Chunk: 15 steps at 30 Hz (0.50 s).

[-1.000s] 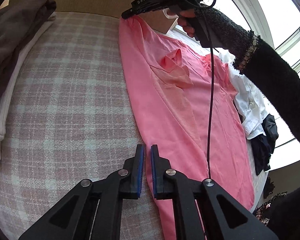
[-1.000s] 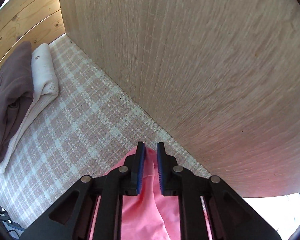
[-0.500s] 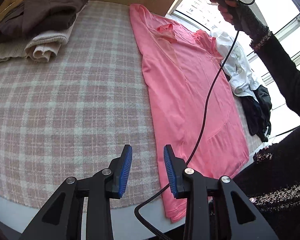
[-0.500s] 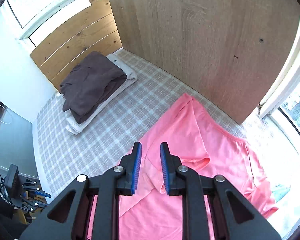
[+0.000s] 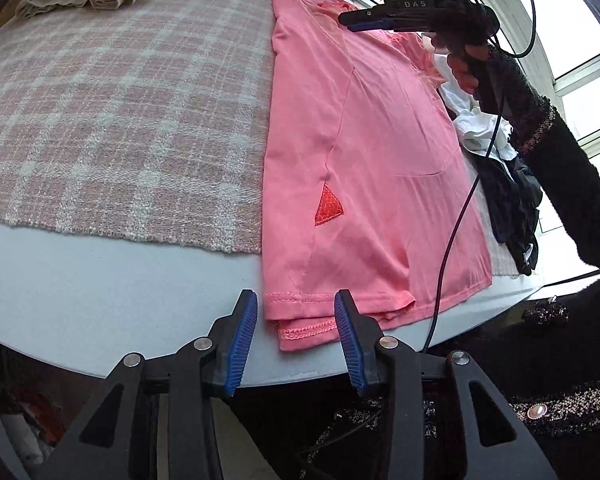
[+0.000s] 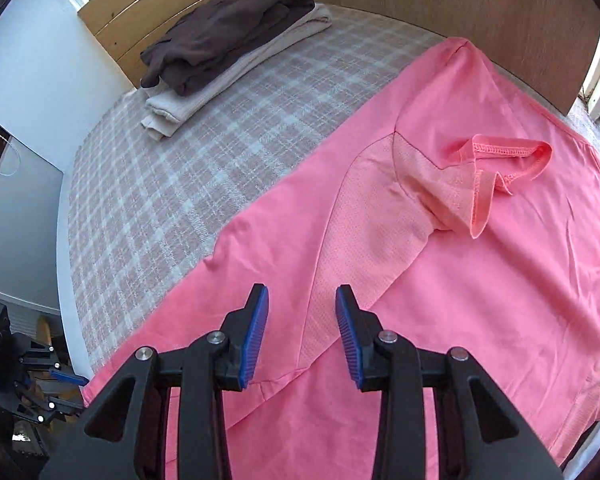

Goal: Fold clothes

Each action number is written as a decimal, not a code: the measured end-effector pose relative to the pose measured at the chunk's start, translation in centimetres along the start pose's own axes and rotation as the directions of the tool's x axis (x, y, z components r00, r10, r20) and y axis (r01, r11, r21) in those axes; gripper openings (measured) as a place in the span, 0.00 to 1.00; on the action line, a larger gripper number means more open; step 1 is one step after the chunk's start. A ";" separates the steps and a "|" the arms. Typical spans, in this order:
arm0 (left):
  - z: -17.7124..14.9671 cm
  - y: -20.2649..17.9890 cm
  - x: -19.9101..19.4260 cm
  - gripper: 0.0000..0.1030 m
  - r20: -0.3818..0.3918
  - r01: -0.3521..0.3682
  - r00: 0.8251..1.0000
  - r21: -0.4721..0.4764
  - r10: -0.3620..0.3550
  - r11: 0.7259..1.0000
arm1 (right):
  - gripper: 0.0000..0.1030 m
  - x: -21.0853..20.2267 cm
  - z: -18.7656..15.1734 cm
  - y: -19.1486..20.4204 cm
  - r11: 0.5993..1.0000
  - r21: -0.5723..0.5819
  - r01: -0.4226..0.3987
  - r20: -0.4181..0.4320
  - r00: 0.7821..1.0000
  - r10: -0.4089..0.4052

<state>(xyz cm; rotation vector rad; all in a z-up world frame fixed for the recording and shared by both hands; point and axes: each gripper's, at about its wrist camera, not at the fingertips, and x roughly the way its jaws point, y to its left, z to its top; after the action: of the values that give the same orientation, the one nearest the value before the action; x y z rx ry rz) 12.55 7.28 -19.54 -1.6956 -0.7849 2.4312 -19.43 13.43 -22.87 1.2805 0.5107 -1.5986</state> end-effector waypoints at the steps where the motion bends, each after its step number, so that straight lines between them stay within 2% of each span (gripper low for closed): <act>1: -0.2 0.0 0.2 0.28 0.008 -0.001 1.000 -0.003 0.001 1.000 | 0.34 0.4 -0.3 0.3 1.000 -0.004 0.013 0.002 1.000 -0.012; 2: -0.3 0.2 0.3 0.14 0.014 0.005 1.000 -0.014 -0.005 1.000 | 0.34 0.6 -0.6 0.4 1.000 -0.007 0.029 0.003 1.000 -0.029; 3: -0.4 0.4 0.5 0.04 0.010 0.020 1.000 -0.027 -0.020 0.999 | 0.34 0.7 -0.8 0.6 0.999 -0.012 0.039 0.009 0.999 -0.039; 6: -1.3 0.0 0.5 0.03 0.006 0.016 1.000 -0.010 -0.016 1.000 | 0.36 0.8 -1.3 0.9 0.998 -0.038 0.059 0.018 0.998 -0.059; 9: -2.0 0.0 -0.3 0.03 0.009 -0.008 1.000 0.000 0.008 1.000 | 0.36 0.0 -1.4 0.6 0.999 0.019 0.029 0.003 1.000 -0.029; 10: -2.0 0.1 -0.7 0.03 0.009 -0.015 1.000 -0.007 0.015 1.000 | 0.36 -1.2 -1.7 0.2 0.999 0.045 -0.012 0.024 1.000 0.011; 11: -2.0 0.3 -1.2 0.06 0.009 -0.025 1.000 -0.013 0.025 1.000 | 0.36 -2.4 -2.1 -0.1 0.996 0.070 -0.051 0.046 0.998 0.048; 12: -1.8 0.5 -1.7 0.13 0.010 -0.039 0.999 -0.022 0.039 0.999 | 0.36 -4.4 -2.7 -0.6 0.994 0.090 -0.055 0.080 0.996 0.047; 13: -1.7 0.7 -2.4 0.34 0.013 -0.044 0.999 -0.036 0.044 0.998 | 0.36 -6.4 -3.4 -1.2 0.992 0.110 -0.058 0.114 0.992 0.046; 14: -1.5 0.9 -3.1 0.45 0.018 -0.049 0.999 -0.045 0.050 0.998 | 0.36 -8.7 -4.1 -1.9 0.989 0.135 -0.057 0.151 0.988 0.036; 15: -1.3 0.8 -3.9 0.45 0.030 -0.057 0.998 -0.037 0.058 0.998 | 0.36 -11.1 -5.0 -2.9 0.983 0.171 -0.062 0.187 0.982 0.029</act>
<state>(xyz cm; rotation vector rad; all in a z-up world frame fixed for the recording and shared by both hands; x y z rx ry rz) 15.35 5.69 -16.92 -1.7208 -0.7989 2.5016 -19.98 23.43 -15.29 1.2488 0.2270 -1.7331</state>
